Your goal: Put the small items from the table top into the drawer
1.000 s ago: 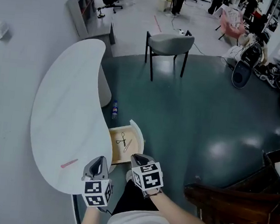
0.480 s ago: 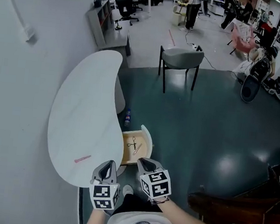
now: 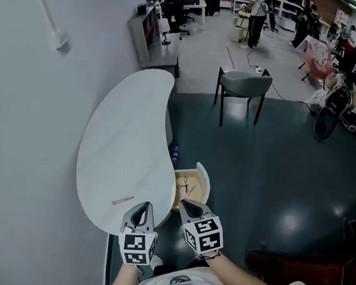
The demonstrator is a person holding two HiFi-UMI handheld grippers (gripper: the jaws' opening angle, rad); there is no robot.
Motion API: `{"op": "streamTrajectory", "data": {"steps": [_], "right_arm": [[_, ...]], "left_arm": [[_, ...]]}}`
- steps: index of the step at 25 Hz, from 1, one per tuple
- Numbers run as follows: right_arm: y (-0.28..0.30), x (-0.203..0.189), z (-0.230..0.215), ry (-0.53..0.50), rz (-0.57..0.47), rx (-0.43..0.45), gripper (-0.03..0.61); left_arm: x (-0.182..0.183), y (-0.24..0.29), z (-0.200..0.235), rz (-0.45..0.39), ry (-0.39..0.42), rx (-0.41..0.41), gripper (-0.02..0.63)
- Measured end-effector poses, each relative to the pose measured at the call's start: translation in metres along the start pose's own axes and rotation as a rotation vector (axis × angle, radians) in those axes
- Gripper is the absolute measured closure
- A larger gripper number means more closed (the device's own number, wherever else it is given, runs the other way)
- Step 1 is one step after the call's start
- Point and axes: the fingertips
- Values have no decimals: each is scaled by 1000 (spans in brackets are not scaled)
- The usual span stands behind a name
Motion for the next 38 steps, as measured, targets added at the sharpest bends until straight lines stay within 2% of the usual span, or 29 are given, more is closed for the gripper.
{"op": "streamTrajectory", "data": {"steps": [10, 18, 25, 33, 38], "right_arm": [[23, 29, 98, -99, -68, 9, 557], [38, 35, 157, -142, -114, 18, 557], [46, 32, 175, -163, -109, 17, 557], [46, 25, 176, -166, -88, 15, 557], [50, 19, 182, -160, -82, 5, 557]], "left_arm": [[7, -60, 91, -87, -15, 46, 594], [-8, -92, 136, -106, -24, 58, 594], [-13, -103, 156, -110, -31, 64, 594], [-16, -107, 156, -120, -62, 60, 594], [-25, -111, 160, -118, -38, 54, 594]]}}
Point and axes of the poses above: the fingertips, and each gripper's own axes: y forward along the fingers, z to its left, x out of its top, and after that the axes turned 2 degrees about y, right-handed
